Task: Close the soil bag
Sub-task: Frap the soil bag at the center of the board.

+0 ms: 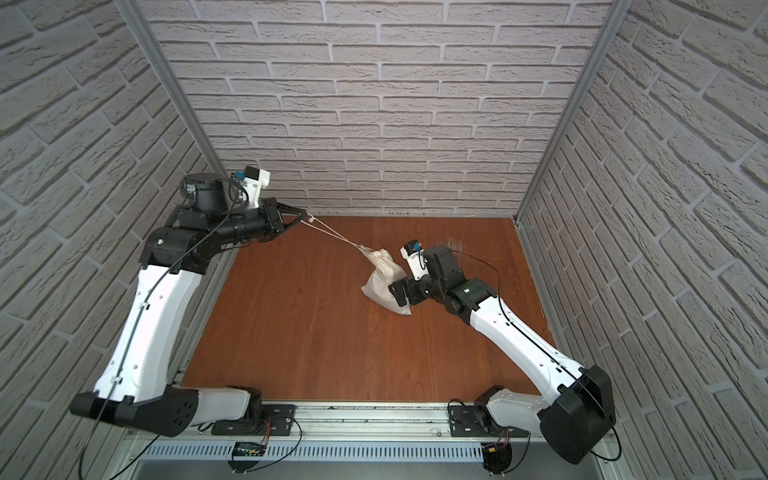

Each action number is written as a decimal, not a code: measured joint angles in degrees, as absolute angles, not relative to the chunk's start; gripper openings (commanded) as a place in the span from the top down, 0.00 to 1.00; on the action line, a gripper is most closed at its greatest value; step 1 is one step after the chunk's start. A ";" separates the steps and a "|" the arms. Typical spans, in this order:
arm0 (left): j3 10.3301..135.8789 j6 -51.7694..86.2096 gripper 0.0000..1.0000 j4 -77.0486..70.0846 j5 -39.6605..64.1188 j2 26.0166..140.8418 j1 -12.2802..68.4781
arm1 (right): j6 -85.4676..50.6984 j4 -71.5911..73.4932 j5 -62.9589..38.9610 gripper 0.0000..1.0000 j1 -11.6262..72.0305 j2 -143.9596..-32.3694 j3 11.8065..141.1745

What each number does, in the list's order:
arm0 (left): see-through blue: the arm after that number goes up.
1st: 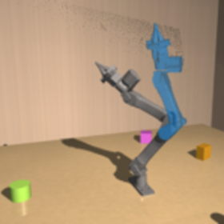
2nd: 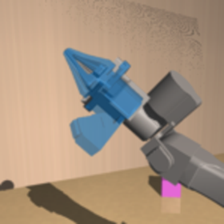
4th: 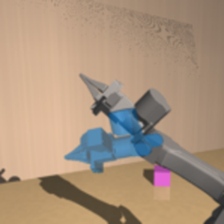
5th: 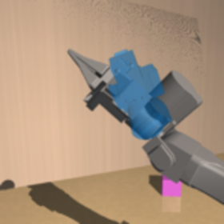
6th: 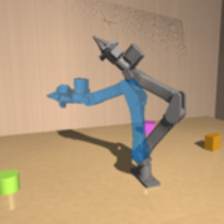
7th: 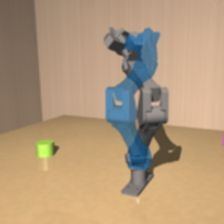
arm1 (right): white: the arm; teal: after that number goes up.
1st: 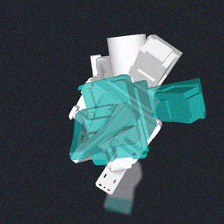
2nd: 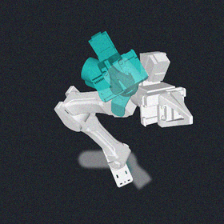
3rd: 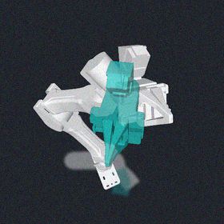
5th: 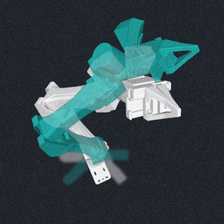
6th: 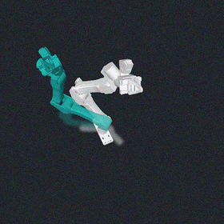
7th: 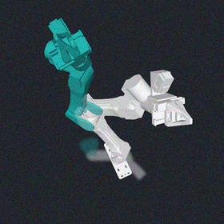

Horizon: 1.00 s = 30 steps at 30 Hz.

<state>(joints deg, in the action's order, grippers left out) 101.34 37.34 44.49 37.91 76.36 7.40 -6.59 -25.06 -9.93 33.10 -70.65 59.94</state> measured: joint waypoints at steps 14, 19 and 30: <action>103.07 36.77 1.00 45.67 38.13 76.49 6.33 | -4.23 -25.21 -10.72 0.13 33.10 -90.89 74.91; 103.00 35.92 1.00 47.24 38.44 76.40 3.84 | -4.10 -25.32 -9.41 0.24 33.10 -92.95 75.57; 98.59 35.83 1.00 48.03 40.21 72.34 -0.67 | -5.19 -21.04 -9.89 0.39 33.26 -92.62 68.93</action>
<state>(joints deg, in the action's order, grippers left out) 98.59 35.83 48.03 40.21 72.34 -0.67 -5.19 -21.04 -9.89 33.26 -92.62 68.93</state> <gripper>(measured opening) 0.060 0.660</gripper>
